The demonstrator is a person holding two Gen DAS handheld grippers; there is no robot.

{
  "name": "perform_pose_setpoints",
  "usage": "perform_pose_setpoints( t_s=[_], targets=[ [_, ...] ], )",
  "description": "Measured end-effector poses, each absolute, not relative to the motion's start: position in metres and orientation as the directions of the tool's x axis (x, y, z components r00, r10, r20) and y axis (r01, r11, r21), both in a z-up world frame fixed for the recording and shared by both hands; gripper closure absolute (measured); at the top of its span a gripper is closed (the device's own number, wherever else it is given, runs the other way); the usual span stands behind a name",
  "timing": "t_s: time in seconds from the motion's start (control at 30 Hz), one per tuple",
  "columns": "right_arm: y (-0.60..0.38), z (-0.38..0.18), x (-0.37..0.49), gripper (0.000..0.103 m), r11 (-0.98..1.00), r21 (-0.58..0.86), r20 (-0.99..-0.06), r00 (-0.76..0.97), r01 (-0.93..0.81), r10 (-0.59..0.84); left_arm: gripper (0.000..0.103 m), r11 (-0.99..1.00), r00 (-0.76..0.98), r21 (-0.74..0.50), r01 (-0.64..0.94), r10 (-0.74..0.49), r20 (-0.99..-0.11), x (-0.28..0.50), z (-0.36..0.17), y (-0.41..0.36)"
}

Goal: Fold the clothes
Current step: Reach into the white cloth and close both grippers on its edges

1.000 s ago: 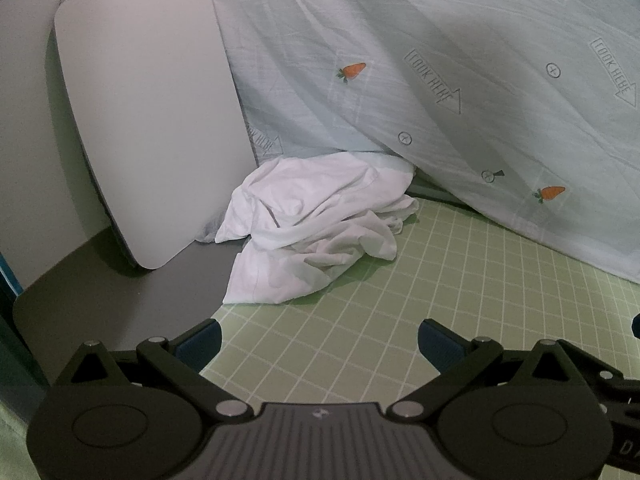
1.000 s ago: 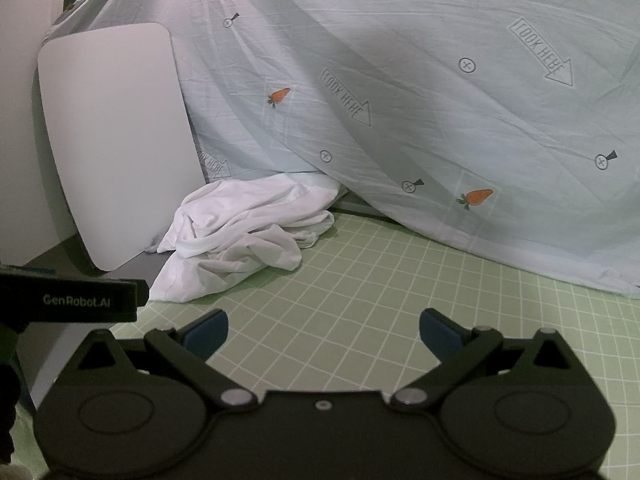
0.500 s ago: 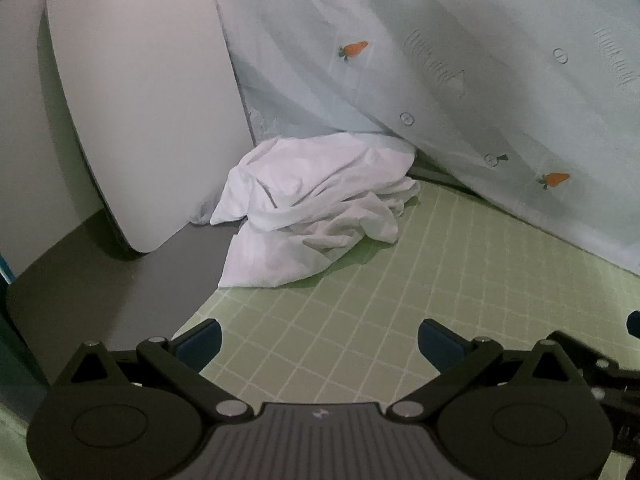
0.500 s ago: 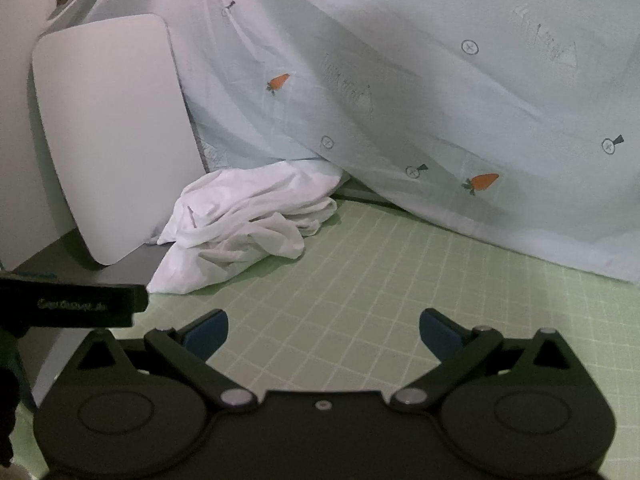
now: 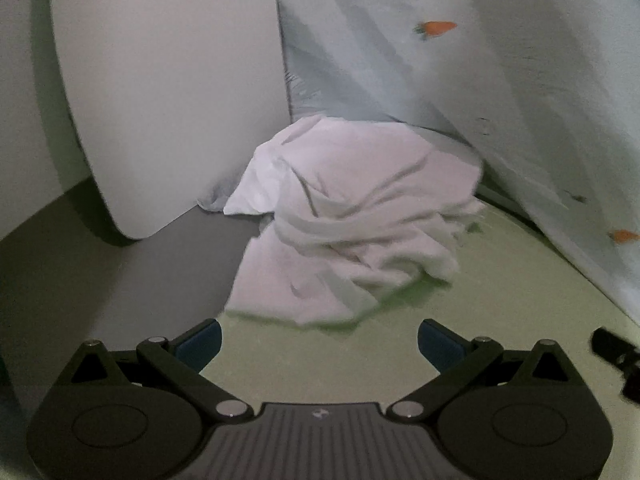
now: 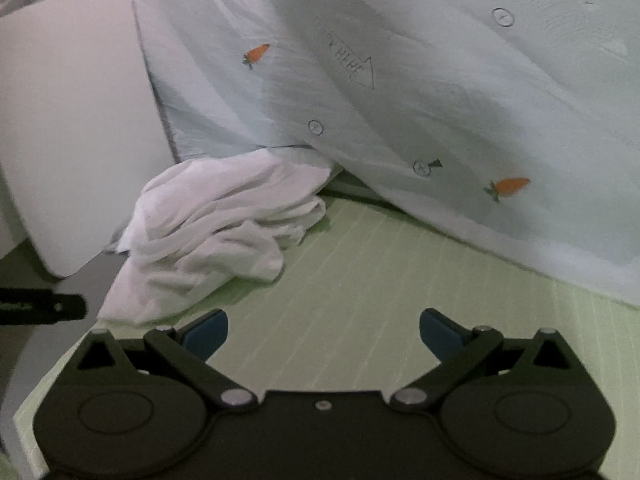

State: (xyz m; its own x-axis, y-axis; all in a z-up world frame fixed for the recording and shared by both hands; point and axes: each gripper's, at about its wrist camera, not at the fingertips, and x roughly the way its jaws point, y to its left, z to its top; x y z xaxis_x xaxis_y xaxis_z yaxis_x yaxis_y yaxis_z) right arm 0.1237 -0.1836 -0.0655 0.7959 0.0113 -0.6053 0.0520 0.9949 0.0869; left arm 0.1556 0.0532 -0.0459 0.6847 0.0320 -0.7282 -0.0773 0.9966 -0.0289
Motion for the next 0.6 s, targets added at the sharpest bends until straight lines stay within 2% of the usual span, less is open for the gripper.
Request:
perform_pose_setpoints(
  t_s=[0.13, 0.3, 0.53, 0.6],
  targets=[
    [-0.187, -0.074, 0.188, 0.0, 0.993, 0.094, -0.622, 0.783, 0.067, 0.006, 0.0, 0.994, 0.666, -0.059, -0.095, 0.019, -0.746, 0.219, -0.059, 0.072],
    [-0.184, -0.101, 0.279, 0.0, 0.986, 0.142, -0.639, 0.769, 0.083, 0.027, 0.002, 0.981, 0.67, -0.152, -0.123, -0.031, -0.742, 0.291, -0.077, 0.093],
    [-0.179, -0.148, 0.391, 0.004, 0.955, 0.274, -0.647, 0.756, 0.111, 0.098, 0.011, 0.953, 0.693, -0.276, -0.124, -0.116, -0.712, 0.361, -0.101, 0.096],
    [-0.179, -0.165, 0.413, 0.005, 0.942, 0.307, -0.662, 0.741, 0.133, 0.111, 0.019, 0.951, 0.689, -0.28, -0.133, -0.115, -0.716, 0.371, -0.111, 0.092]
  ],
)
